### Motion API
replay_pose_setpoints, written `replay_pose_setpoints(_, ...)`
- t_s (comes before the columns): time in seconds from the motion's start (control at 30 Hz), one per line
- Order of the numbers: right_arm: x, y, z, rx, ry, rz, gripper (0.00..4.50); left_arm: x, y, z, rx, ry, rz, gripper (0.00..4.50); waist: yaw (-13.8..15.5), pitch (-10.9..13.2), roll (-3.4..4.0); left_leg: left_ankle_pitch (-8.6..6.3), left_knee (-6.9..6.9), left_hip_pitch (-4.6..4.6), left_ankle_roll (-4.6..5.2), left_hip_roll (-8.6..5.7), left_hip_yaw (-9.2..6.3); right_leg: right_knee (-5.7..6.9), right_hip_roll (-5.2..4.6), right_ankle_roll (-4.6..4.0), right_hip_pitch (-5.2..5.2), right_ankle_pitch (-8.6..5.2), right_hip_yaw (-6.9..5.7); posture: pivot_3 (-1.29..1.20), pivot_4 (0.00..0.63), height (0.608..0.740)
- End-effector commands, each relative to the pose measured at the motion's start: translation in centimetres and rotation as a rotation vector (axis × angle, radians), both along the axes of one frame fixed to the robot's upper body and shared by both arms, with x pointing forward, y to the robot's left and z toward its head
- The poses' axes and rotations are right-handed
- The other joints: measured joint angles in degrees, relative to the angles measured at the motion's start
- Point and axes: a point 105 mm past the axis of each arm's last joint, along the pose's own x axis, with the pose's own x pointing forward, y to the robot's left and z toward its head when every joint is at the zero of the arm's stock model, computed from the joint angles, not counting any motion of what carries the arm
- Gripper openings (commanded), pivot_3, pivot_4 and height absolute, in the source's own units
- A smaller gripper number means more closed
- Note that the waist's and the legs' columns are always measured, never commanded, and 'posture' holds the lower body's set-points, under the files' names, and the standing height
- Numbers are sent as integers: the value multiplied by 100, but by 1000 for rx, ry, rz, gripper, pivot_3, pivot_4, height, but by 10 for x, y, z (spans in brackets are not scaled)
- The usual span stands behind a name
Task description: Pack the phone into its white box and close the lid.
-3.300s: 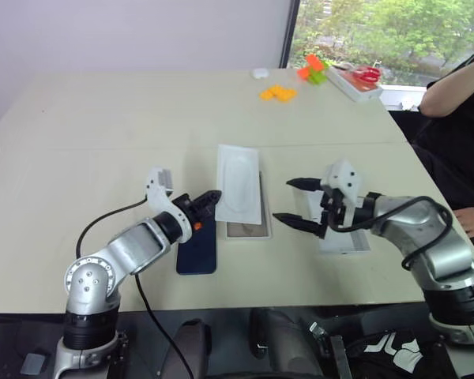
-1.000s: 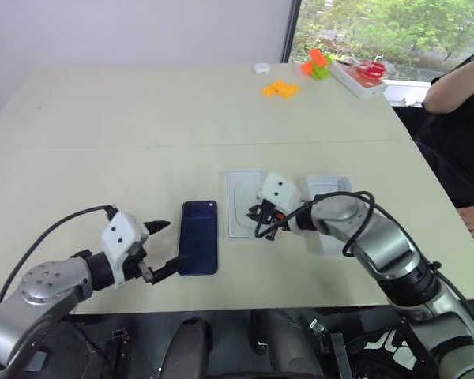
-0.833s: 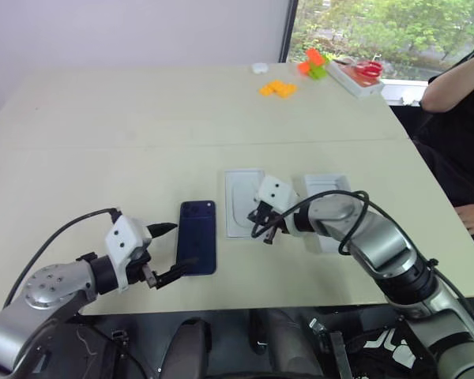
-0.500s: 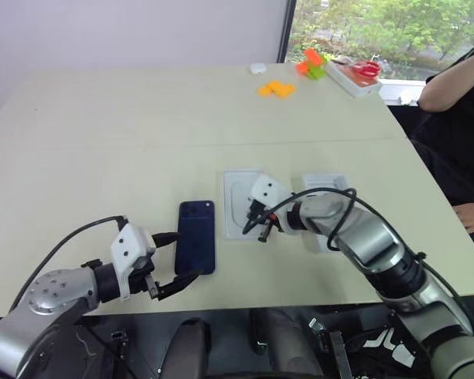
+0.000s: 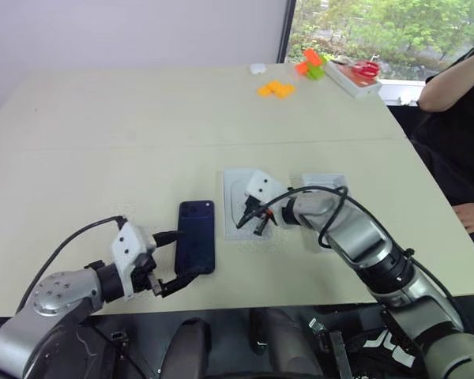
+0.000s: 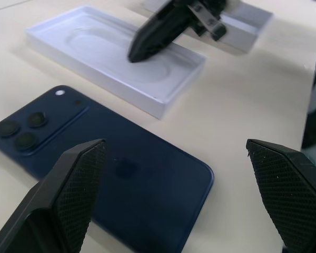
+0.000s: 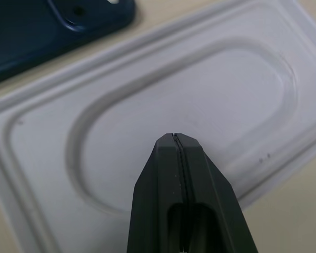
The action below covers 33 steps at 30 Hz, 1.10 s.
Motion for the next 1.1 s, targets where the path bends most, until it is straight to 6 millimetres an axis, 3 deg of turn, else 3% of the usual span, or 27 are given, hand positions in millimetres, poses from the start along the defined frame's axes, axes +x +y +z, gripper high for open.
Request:
replay_pose_setpoints(0.03,-7,11,35,110,-136,105,6,16,17,21,-76,-21,145,4500,3,0,0,0,0,1,0,0,0,2,0,1,0,0,0,0,150,740)
replay_pose_setpoints(0.13,-14,11,42,144,-152,154,6,33,41,26,-184,58,344,4500,7,0,-1,0,4,2,0,0,-4,7,0,6,3,4,-1,0,150,740)
replay_pose_setpoints(0.23,-23,16,43,148,-150,215,6,33,50,23,-238,167,415,4500,-14,-2,-4,0,4,21,0,1,-1,8,0,11,18,7,1,0,150,740)
replay_pose_setpoints(0.33,-40,29,44,152,-117,308,6,30,64,-1,-124,399,492,4500,-7,-2,-5,0,3,27,0,1,1,14,-1,12,19,7,3,0,150,740)
replay_pose_setpoints(0.6,-44,47,34,66,-72,339,6,22,50,-10,-150,669,388,4500,-24,-3,-5,0,0,59,0,0,2,27,2,6,37,3,2,0,150,740)
replay_pose_setpoints(0.83,-35,66,23,-56,-85,332,6,22,39,-13,-164,692,375,4500,-2,-3,-6,1,-3,64,-1,-3,9,33,-2,-28,34,8,10,0,150,740)
replay_pose_setpoints(1.1,-25,57,4,-194,-76,288,6,24,34,-12,-177,689,376,4500,21,-6,-9,1,-3,62,-2,-14,12,31,-15,-32,38,7,15,0,150,740)
